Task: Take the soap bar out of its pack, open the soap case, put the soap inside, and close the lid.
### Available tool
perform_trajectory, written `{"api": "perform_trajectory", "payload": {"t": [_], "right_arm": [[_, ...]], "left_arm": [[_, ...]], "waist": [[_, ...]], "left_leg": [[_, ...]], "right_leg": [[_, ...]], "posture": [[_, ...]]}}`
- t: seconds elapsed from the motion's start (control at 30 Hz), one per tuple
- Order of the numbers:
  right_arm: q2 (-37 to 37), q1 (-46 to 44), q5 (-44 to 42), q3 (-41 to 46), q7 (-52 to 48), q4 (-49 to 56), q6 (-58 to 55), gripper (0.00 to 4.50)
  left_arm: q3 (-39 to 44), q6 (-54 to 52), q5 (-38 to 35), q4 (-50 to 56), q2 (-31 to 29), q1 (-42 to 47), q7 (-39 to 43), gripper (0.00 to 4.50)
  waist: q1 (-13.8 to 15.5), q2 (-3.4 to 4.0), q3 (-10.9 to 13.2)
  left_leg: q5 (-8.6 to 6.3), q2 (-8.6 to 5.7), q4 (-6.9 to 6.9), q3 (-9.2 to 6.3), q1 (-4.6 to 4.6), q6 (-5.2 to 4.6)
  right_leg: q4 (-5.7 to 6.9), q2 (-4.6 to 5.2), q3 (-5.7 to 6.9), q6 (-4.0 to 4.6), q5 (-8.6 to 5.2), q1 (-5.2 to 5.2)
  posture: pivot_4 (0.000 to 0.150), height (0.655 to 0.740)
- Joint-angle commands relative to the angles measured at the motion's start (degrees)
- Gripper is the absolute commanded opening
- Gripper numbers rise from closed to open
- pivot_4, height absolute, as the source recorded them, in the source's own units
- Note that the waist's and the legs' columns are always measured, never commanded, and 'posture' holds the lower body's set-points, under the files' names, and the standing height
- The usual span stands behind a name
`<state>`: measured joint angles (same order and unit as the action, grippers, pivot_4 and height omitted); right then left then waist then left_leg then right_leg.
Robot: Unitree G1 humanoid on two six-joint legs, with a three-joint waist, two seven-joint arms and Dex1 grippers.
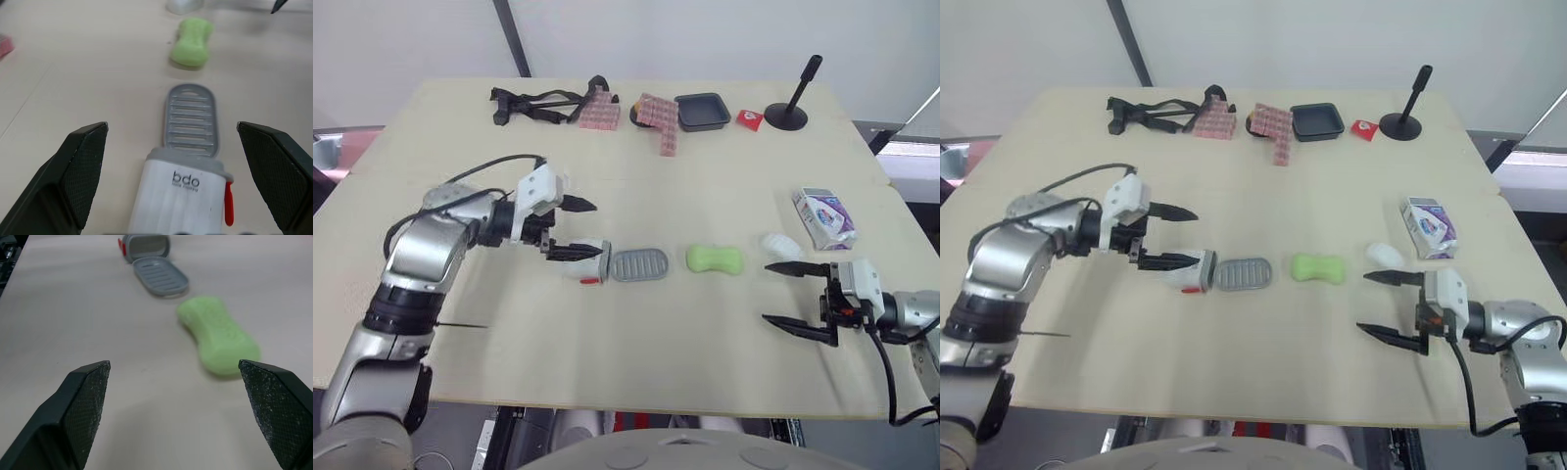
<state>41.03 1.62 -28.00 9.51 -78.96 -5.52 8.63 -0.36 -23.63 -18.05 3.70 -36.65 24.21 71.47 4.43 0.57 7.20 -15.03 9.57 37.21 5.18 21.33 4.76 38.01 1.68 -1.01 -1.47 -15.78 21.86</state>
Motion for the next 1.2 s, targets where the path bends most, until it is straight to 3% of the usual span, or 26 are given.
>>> {"api": "perform_trajectory", "payload": {"t": [0.03, 0.3, 0.63, 0.97, 1.2], "right_arm": [[1.1, -1.3, -0.8, 0.9, 1.6, 3.7, -2.1, 4.50], [4.0, -3.9, -0.4, 3.7, 2.4, 0.7, -4.0, 4.50], [7.3, -2.7, -0.5, 6.7, 0.8, -3.5, -3.6, 4.50], [16.1, -12.3, 3.6, -5.5, 4.9, 15.4, -25.8, 4.50], [14.4, -21.3, 9.2, -17.0, 7.5, 20.3, -33.7, 4.50]], "left_arm": [[5.9, 6.4, -1.5, -0.1, 0.8, -4.5, -4.3, 4.49], [12.1, 17.5, -1.9, -5.5, 0.2, -14.3, -6.9, 4.49], [13.4, 22.5, -4.0, -11.7, -2.3, -16.8, -4.7, 4.49], [12.2, 21.9, -7.2, -8.1, -3.2, -19.4, 0.6, 4.49], [12.3, 21.9, -8.5, -5.9, -2.4, -21.2, 0.7, 4.49]], "waist": [[0.3, -0.02, 0.0], [0.1, -0.05, 0.0], [-0.2, -0.05, 0.0], [-0.1, -0.04, 0.0], [0.2, -0.06, 0.0]], "left_leg": [[0.00, -0.01, 0.00, -0.01, 0.03, 0.00], [0.00, 0.00, -0.03, -0.07, 0.02, 0.00], [0.00, 0.02, -0.12, -0.06, 0.01, -0.01], [0.00, 0.10, -0.13, -0.05, -0.06, 0.00], [0.01, 0.09, -0.19, -0.05, -0.04, 0.02]], "right_leg": [[-0.01, 0.01, 0.02, 0.00, 0.00, -0.01], [-0.10, 0.04, 0.08, -0.01, 0.00, -0.02], [-0.20, 0.04, 0.09, -0.01, 0.00, -0.02], [-0.15, -0.03, 0.08, -0.01, 0.00, -0.02], [-0.22, -0.02, 0.10, -0.01, 0.00, 0.00]], "posture": [[0.150, 0.7400], [0.150, 0.7400], [0.150, 0.7400], [0.150, 0.7400], [0.150, 0.7400]]}}
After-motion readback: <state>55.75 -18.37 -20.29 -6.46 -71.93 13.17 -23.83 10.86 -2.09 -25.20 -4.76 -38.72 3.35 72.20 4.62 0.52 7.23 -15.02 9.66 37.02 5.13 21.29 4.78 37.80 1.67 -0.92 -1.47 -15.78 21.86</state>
